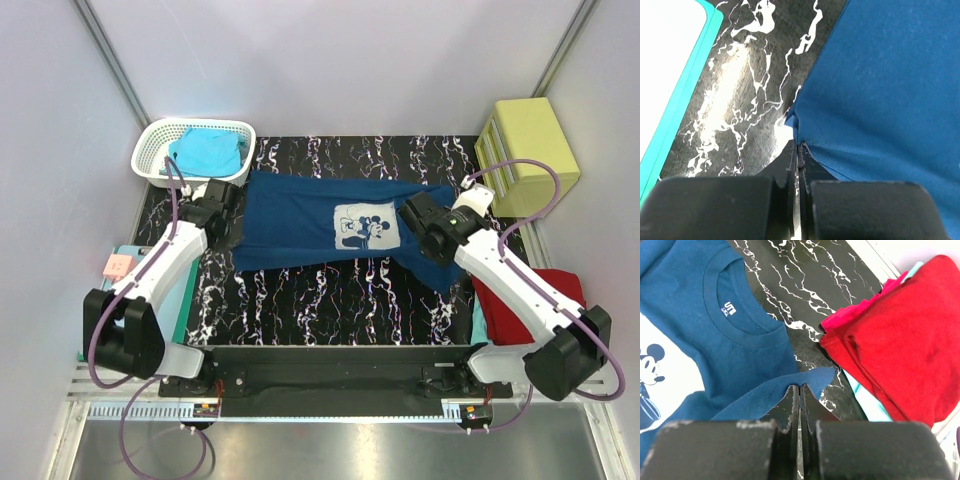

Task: Fold and stack the t-shirts
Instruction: Fold the flattened tshirt in 1/3 of the way

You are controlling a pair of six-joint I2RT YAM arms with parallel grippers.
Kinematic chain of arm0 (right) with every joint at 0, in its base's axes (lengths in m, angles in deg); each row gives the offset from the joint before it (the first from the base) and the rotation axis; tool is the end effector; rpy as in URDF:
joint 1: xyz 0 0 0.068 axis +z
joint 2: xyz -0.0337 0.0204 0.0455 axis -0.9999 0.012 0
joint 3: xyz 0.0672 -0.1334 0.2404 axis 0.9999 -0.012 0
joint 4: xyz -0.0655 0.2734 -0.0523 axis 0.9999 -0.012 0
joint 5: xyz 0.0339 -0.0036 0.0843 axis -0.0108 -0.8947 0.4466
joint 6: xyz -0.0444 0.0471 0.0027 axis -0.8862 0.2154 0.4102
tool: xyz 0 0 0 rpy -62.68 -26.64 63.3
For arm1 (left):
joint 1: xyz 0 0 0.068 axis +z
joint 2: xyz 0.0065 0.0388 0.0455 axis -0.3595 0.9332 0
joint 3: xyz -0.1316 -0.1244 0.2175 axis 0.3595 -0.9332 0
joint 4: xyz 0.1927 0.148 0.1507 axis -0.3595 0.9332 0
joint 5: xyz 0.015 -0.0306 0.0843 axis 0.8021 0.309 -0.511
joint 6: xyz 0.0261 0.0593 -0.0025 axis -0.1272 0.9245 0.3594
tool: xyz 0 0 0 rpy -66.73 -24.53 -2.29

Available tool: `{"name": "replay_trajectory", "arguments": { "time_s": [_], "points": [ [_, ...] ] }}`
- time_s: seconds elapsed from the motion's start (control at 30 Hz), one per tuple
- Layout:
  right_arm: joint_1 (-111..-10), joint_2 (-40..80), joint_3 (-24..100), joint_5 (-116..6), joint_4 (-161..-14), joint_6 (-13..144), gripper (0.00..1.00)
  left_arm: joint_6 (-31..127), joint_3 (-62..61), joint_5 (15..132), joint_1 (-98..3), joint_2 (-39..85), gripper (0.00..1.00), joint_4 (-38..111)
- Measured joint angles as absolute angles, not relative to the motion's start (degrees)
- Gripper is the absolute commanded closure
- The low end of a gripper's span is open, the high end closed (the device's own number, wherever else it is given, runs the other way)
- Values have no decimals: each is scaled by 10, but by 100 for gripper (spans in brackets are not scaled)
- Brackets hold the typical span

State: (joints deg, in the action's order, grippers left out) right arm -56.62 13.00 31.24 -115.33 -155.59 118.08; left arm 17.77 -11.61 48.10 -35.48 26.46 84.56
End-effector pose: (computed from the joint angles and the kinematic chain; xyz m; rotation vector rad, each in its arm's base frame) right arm 0.2315 0.1008 0.3126 0.6689 2.1457 -0.5416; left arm 0.2925 -0.0598 0.2484 -0.7052 2.4977 0.0561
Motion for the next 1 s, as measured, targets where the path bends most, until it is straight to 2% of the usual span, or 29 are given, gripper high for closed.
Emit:
{"name": "replay_trajectory", "arguments": {
  "time_s": [0.23,0.47,0.73,1.0],
  "points": [
    [-594,163,313,-1141,-1500,1128,100,179,-84,479,-346,323,100,838],
    [-630,212,319,-1134,-1449,1080,100,187,11,470,-345,395,100,834],
    [-656,284,370,-1125,-1408,1049,100,193,101,465,-345,474,100,824],
    [-669,358,430,-1114,-1385,1035,100,193,128,464,-341,531,100,825]
  ]
}}
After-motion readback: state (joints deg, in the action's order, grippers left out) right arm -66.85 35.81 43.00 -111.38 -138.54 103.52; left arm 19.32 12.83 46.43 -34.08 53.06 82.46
